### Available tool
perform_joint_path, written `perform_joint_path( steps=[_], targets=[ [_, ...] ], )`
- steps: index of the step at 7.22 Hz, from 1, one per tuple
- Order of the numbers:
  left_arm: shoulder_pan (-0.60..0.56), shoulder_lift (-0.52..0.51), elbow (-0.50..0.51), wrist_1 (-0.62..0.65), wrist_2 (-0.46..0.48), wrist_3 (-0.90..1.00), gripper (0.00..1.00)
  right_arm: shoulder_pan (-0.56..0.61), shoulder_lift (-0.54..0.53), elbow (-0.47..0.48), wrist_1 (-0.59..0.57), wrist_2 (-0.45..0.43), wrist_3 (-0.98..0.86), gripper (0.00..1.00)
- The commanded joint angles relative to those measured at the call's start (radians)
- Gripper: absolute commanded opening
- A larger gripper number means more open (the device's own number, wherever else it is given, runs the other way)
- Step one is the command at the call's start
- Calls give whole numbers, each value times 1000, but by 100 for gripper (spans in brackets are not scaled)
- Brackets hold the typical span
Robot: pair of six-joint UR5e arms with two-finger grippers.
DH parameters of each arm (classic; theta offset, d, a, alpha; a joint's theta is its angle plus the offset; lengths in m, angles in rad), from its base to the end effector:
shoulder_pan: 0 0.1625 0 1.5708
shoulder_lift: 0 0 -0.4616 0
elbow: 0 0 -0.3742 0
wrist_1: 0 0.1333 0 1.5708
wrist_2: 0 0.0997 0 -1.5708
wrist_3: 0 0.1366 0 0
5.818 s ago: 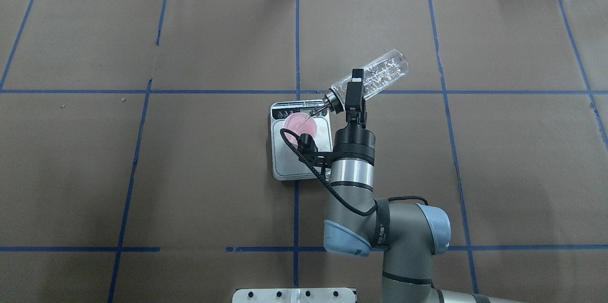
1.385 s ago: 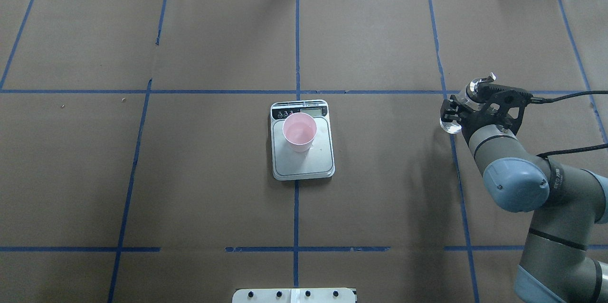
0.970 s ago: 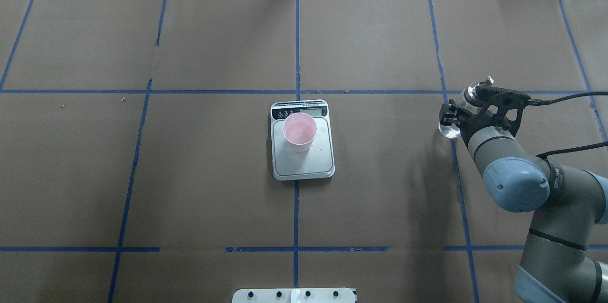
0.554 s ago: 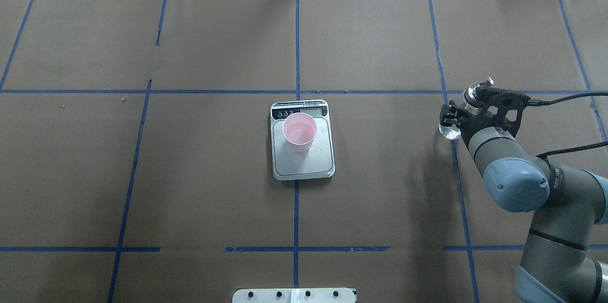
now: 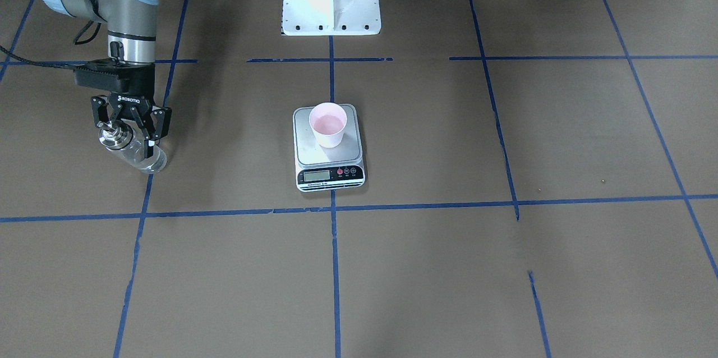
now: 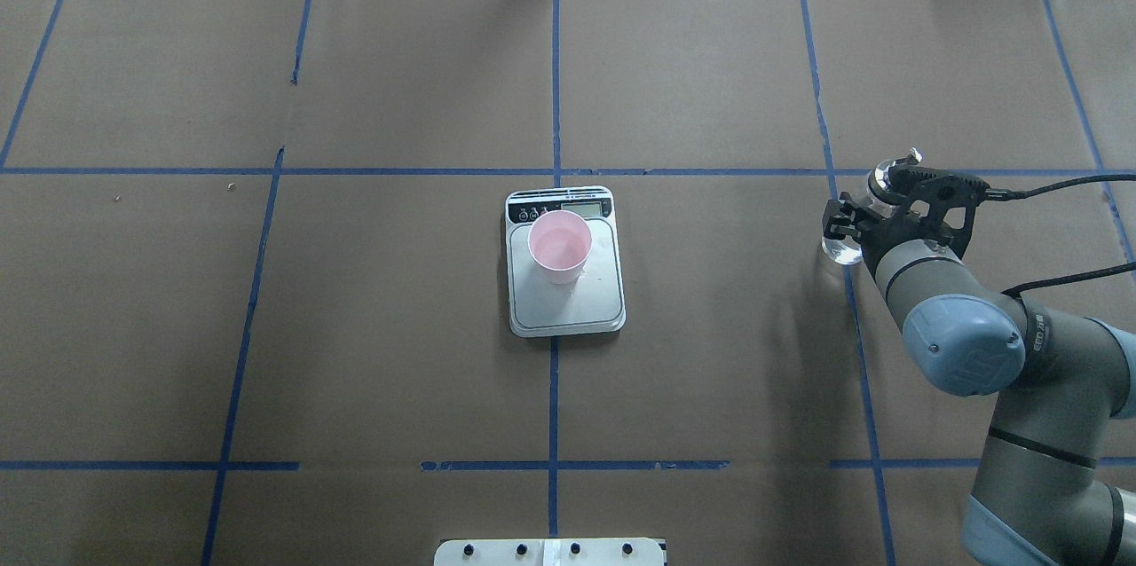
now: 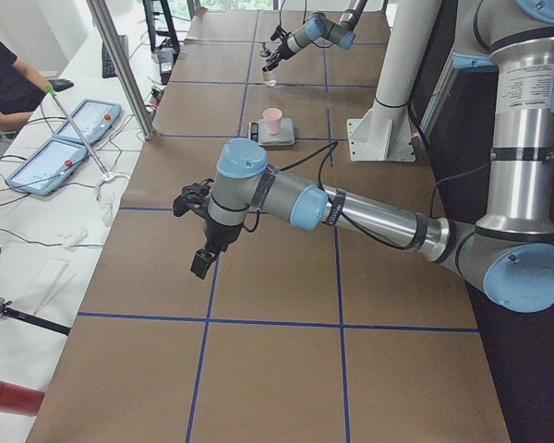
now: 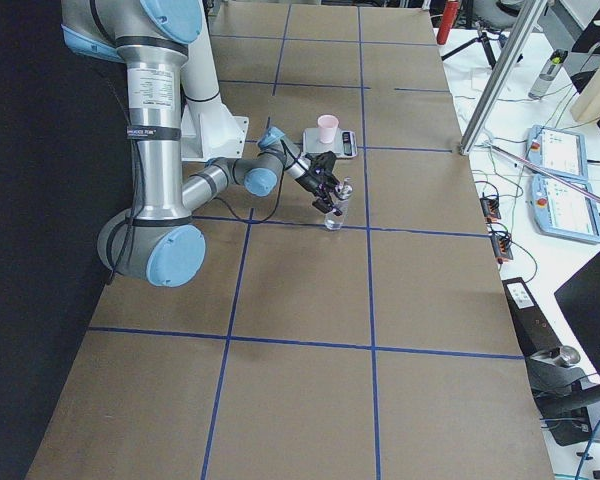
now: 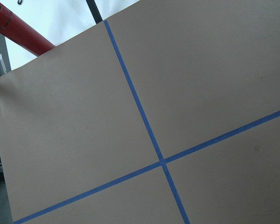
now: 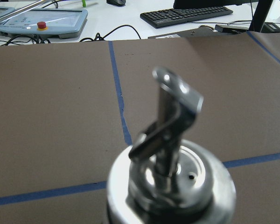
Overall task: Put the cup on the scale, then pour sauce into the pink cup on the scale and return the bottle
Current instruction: 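Open the right gripper and release the bottle on the table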
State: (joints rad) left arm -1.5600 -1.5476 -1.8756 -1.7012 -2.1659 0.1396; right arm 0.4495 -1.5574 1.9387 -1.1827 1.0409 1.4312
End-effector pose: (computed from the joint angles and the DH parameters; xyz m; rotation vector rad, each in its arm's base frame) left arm -0.0515 -0.4860 0.5837 0.4377 0.5610 0.2666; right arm -0.3688 -0.4026 0.5001 0.7060 -0.5778 0.4920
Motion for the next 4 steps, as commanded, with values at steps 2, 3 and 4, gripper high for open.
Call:
perform_joint_path(
  steps=[2,3,4],
  targets=[
    [-2,-6,-14,30,1,0,100,0,0,-1,0,13,0,0],
    [-2,-8,-26,43,1,0,100,2,-1,-1,0,13,0,15],
    [-2,-8,-28,43,0,0,100,2,-4,-6,0,13,-6,38]
  ],
)
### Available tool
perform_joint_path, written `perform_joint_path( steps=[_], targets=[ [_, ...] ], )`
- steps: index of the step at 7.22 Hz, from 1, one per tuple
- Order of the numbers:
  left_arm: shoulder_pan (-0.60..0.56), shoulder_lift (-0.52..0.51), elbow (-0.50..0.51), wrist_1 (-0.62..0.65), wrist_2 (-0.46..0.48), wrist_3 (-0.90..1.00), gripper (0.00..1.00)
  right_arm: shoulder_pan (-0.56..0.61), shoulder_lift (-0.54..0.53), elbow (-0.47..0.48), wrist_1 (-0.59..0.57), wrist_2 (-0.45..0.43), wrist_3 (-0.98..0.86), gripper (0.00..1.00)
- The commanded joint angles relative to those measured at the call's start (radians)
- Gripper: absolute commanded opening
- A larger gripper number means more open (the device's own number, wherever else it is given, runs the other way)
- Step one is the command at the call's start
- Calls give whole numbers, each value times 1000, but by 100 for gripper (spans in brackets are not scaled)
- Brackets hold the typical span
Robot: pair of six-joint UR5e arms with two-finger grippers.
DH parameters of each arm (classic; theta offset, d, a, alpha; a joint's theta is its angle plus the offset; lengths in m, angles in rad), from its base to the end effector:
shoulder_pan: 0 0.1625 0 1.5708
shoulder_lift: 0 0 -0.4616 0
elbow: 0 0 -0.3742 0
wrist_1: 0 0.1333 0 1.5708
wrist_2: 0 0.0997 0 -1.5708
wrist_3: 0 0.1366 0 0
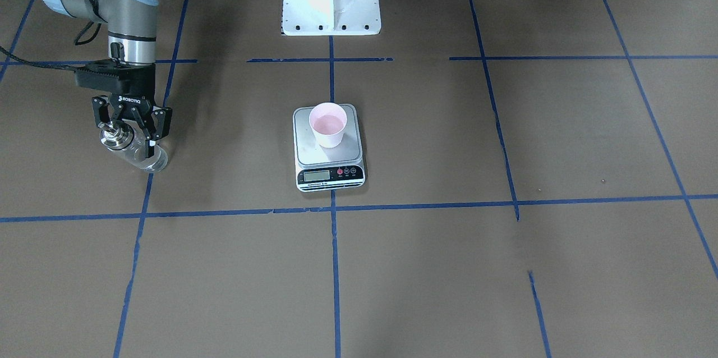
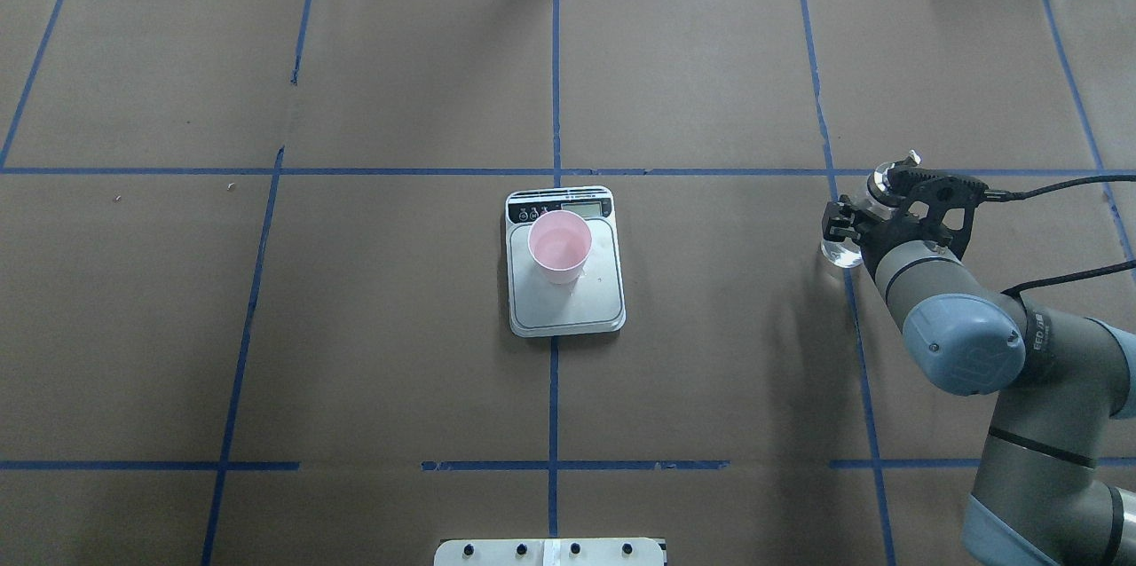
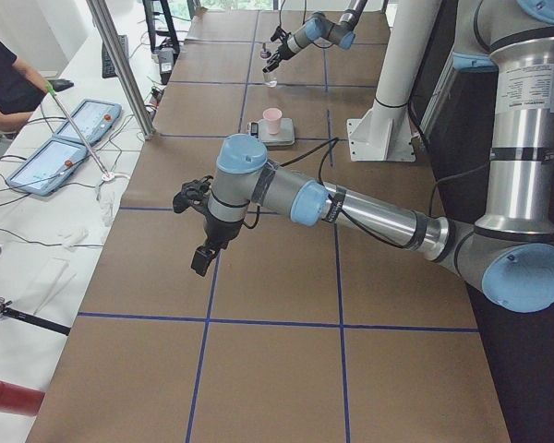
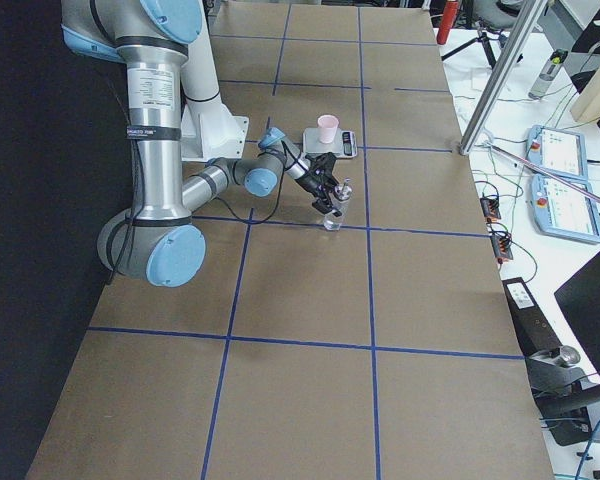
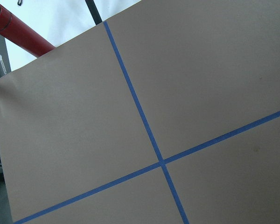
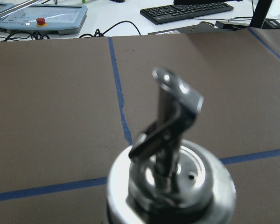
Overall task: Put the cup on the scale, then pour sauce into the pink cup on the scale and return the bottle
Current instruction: 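Open the right gripper and release the bottle on the table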
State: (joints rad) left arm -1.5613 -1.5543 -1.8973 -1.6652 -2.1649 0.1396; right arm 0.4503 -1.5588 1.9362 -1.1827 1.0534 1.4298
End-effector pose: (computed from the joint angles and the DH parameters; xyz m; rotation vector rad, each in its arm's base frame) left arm -0.0522 -0.4855 0.5747 0.4307 0.5605 0.2630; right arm -0.3695 -0.4017 0.5027 0.6945 -0.5775 0.4861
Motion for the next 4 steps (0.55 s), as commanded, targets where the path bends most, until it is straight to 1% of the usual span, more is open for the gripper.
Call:
perform_joint_path(
  steps=[1,2,3,4],
  targets=[
    [0,-4,-6,7,0,0,100,1,-4,-3,0,0,-9,62],
    [0,-7,-6,8,0,0,100,1,-3,-3,0,2,-8,80],
    [0,-9,-6,8,0,0,100,1,-3,-2,0,2,-8,84],
    [0,-9,-6,8,0,0,100,2,-3,-2,0,2,-8,95]
  ],
)
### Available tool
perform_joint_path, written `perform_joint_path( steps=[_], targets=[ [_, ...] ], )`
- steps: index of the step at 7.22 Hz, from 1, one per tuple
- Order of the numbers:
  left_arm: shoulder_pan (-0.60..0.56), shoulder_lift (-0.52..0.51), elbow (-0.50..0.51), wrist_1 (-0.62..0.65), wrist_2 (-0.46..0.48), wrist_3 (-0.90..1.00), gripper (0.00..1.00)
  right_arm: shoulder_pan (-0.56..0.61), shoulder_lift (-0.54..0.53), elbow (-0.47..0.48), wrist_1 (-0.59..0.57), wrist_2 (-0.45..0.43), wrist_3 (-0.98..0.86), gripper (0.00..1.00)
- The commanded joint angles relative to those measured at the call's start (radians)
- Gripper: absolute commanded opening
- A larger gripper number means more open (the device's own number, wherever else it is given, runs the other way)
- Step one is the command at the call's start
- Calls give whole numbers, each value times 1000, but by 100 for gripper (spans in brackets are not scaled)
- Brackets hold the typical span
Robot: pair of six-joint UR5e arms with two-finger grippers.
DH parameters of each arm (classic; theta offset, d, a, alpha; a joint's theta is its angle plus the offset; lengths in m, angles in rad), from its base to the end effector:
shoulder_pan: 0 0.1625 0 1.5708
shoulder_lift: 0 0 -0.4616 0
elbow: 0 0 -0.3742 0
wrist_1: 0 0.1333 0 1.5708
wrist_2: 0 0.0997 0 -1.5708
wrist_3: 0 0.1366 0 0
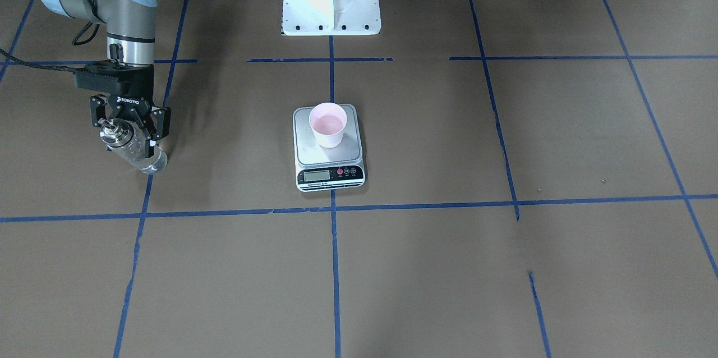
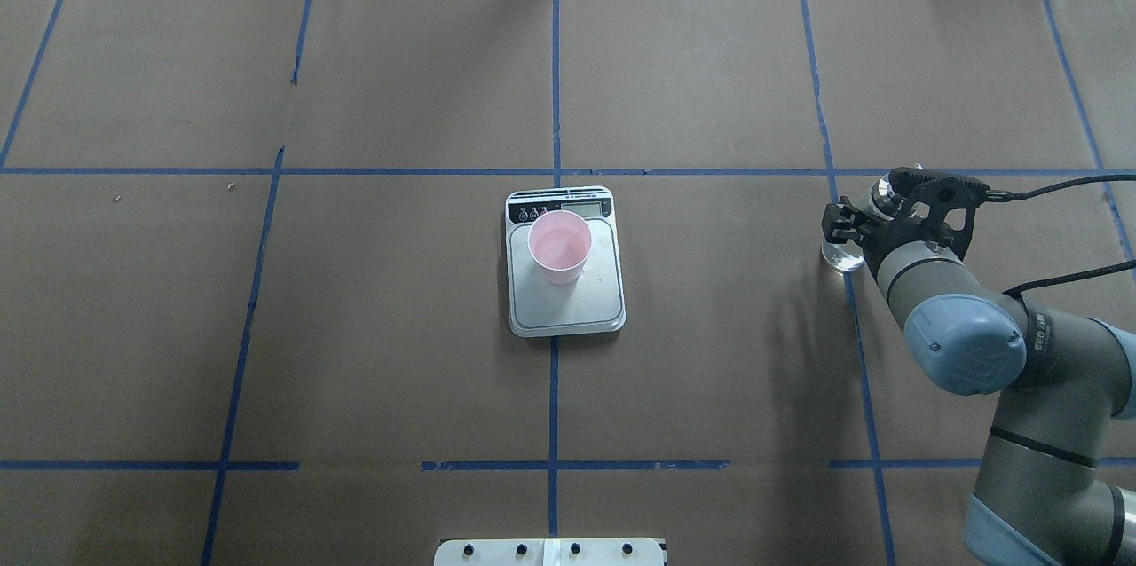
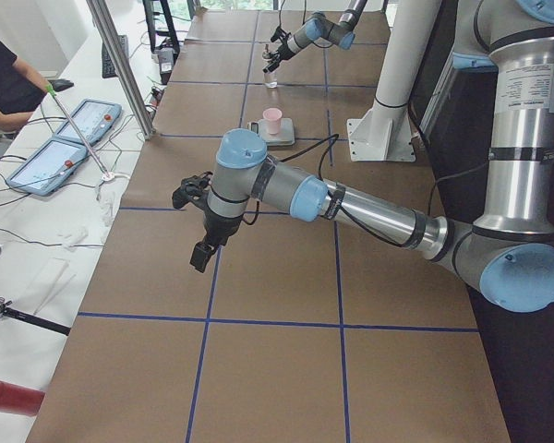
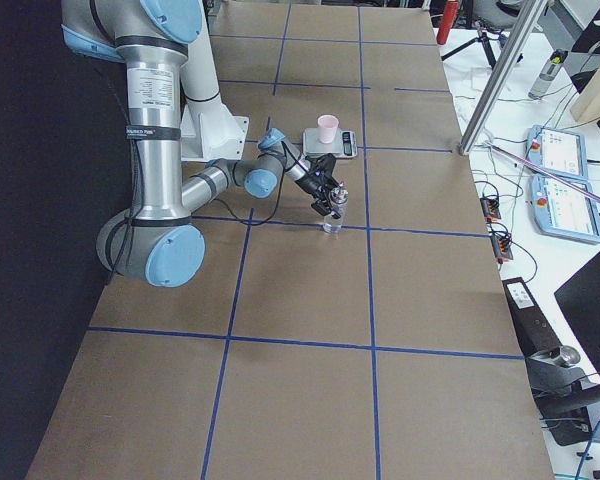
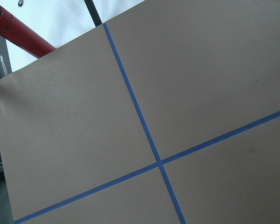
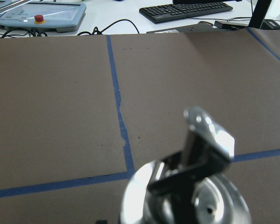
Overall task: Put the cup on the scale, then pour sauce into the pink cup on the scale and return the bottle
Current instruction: 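Open the right gripper and release the bottle on the table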
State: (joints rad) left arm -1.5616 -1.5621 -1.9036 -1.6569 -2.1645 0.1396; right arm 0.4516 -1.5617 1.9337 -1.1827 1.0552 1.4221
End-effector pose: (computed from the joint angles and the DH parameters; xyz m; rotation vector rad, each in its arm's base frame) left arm -0.0524 -0.4878 0.5690 0.4364 0.5594 0.2643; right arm -0.3686 -0.4018 0.5055 0.6940 -0.5696 0.4783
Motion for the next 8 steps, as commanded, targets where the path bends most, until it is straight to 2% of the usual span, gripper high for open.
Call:
perform_joint_path(
  steps=[1,3,6,7,8],
  targets=[
    [0,-2,0,2,0,-2,100,-1,2,1,0,0,0,98],
    [0,-3,1,2,0,-2,100,1,-1,10,0,26,0,100],
    [0,-6,-2,0,0,0,100,4,-41,31,-5,231,0,100],
    [0,-6,-5,2,2,-2,100,15,-47,75,-85,315,-3,100],
    [0,-6,-5,2,2,-2,100,28,-31,179,-236,403,-5,100]
  ],
)
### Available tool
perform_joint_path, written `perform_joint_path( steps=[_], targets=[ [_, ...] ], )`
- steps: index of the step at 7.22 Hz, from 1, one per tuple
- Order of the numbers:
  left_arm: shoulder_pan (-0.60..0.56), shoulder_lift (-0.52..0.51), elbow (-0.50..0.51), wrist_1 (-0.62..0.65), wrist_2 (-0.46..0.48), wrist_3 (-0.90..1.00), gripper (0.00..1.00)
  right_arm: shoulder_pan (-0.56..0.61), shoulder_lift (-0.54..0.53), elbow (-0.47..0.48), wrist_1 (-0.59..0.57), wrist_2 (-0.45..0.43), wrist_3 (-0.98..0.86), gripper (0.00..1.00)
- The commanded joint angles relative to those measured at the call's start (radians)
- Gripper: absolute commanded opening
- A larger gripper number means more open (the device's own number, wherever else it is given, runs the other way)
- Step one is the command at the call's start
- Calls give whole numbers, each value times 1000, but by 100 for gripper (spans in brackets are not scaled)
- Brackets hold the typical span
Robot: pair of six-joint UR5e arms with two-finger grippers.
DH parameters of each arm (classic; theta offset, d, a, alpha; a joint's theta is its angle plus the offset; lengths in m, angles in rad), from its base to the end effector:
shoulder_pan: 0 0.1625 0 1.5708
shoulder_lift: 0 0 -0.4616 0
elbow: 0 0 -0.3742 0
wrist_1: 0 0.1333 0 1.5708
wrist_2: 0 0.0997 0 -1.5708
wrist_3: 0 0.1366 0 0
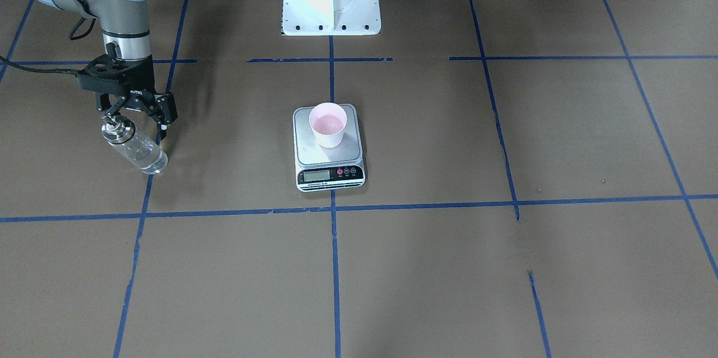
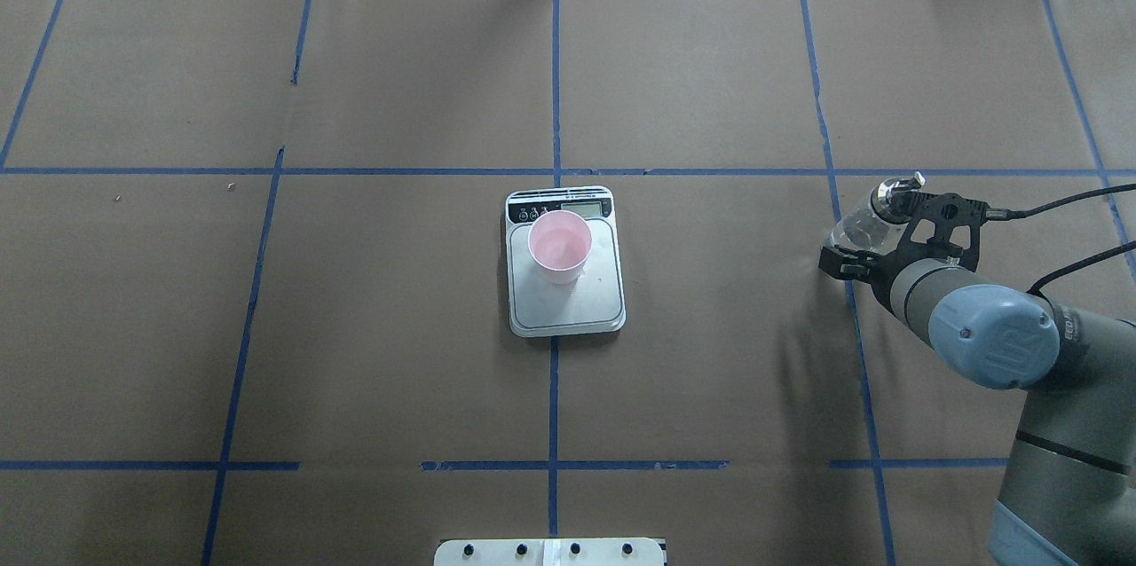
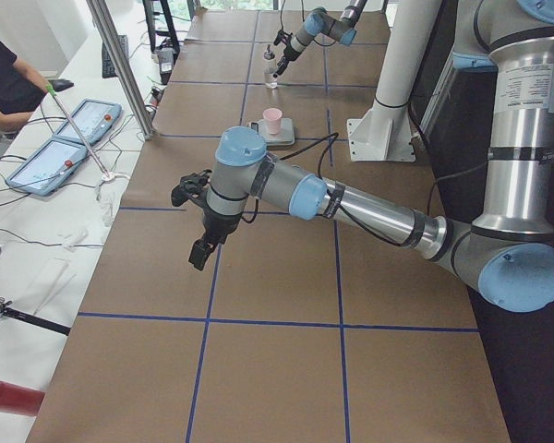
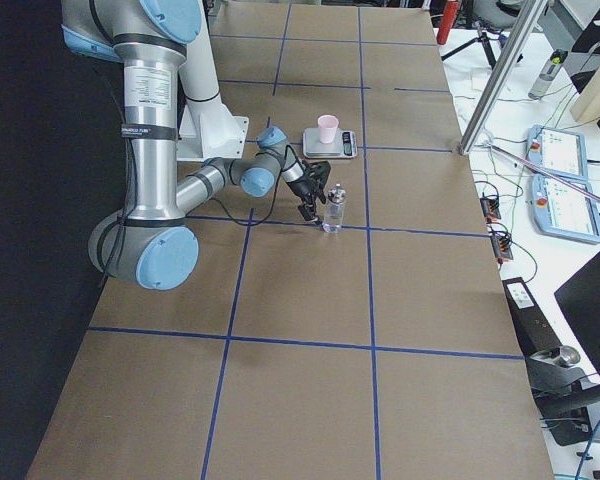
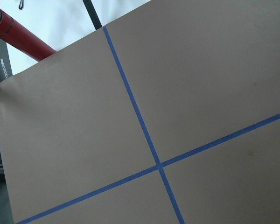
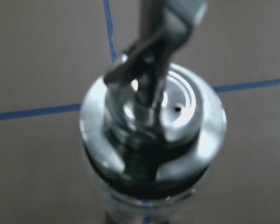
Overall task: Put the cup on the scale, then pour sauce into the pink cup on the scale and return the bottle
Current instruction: 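Open the right gripper and release the bottle on the table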
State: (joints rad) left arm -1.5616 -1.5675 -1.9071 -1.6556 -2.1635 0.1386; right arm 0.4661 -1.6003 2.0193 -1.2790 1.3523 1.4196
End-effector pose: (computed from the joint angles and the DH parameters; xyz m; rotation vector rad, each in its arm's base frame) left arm -0.0525 -0.4897 0.5649 0.4434 0.5579 0.2653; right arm -0.3652 -0.3661 0.5077 0.4169 -0.6146 0.3780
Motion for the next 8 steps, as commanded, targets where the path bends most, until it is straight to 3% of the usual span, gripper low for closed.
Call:
perform_joint_path(
  steps=[1,4,5,6,8],
  targets=[
    [0,1,-1,0,1,1,100,19,11,184,-248,160,-4,100],
    [-3,3,-3,-1,2,1,100,28,2,284,-302,275,-2,100],
    [-3,6,-6,-1,2,1,100,29,6,358,-394,321,-2,100],
    [-2,9,-10,-1,2,1,100,80,26,415,-492,393,-7,100],
    [-3,17,-10,-3,4,1,100,313,143,415,-635,599,-245,100]
  ],
)
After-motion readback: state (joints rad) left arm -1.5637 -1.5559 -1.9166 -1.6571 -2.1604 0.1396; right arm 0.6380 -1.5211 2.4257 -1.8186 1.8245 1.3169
